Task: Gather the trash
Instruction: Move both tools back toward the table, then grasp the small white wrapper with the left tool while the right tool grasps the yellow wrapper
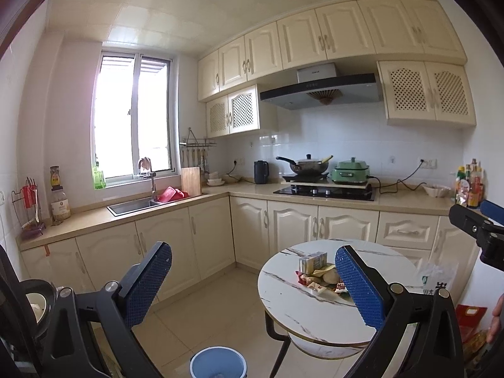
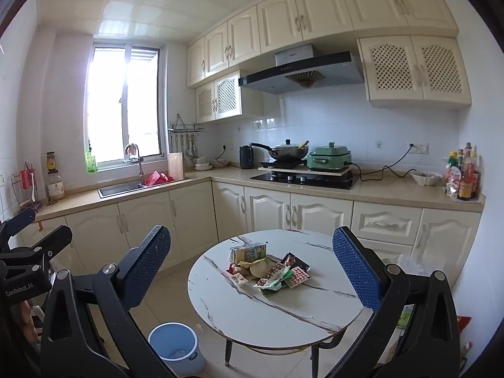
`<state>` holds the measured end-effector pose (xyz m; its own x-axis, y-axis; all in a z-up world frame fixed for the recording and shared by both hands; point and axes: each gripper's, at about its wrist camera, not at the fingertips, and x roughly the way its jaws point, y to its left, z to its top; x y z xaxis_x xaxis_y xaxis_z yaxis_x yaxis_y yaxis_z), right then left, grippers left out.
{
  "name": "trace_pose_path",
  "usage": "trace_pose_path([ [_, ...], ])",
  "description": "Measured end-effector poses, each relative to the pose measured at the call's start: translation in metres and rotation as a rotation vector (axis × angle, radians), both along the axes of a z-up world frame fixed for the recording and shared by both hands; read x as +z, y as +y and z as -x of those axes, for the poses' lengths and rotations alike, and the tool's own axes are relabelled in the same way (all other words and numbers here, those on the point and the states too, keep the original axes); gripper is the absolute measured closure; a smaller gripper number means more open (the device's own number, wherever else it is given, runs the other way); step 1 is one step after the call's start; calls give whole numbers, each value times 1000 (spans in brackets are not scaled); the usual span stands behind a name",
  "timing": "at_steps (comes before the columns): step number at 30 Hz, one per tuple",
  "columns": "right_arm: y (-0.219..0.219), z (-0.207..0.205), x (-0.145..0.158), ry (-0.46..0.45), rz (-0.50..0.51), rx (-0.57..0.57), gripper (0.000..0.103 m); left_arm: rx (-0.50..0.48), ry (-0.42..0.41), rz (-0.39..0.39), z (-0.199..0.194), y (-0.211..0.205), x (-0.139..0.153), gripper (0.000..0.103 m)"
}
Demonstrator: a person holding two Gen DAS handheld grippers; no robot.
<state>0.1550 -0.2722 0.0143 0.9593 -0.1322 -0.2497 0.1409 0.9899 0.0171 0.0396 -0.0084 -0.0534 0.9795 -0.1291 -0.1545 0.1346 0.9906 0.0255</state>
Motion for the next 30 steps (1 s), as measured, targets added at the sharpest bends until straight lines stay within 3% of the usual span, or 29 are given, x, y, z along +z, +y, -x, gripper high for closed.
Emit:
trace_pose_path([
  [5,-21,-20,-18,42,-6,-53,0,-9,70,17,-43,-3,-13,1],
  [10,-52,-57,-56,134,-37,-99,0,-30,200,28,-110,-20,-37,1],
  [21,-122,-159,-158,374,-99,-109,0,-106,456,-16,-271,-98,-77,1],
  [25,-142,-190,-186,442,-111,-109,0,-145,545,-18,-329,-128,-94,1],
  [30,-167,-223,-215,510,-137,-103,0,-126,625,-26,-401,-160,-113,1],
])
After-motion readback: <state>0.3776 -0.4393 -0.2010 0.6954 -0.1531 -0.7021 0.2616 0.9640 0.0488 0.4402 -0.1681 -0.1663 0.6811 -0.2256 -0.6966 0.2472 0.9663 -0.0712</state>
